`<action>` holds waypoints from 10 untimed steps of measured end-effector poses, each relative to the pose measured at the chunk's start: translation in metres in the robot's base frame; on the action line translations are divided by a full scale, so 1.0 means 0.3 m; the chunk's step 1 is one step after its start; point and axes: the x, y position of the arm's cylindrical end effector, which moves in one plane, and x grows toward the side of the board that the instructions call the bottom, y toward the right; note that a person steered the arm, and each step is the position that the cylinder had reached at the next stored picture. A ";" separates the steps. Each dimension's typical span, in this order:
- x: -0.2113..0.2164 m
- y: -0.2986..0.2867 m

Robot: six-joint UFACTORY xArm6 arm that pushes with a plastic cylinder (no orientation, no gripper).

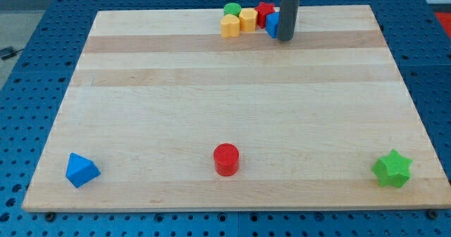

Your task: Move the green star diagonally top right to the red circle

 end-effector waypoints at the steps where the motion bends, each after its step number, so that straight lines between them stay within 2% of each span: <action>1: 0.023 0.010; 2: 0.138 0.166; 4: 0.512 0.667; 6: 1.045 0.740; 7: 1.116 0.644; 8: 1.072 0.465; 10: 0.809 0.103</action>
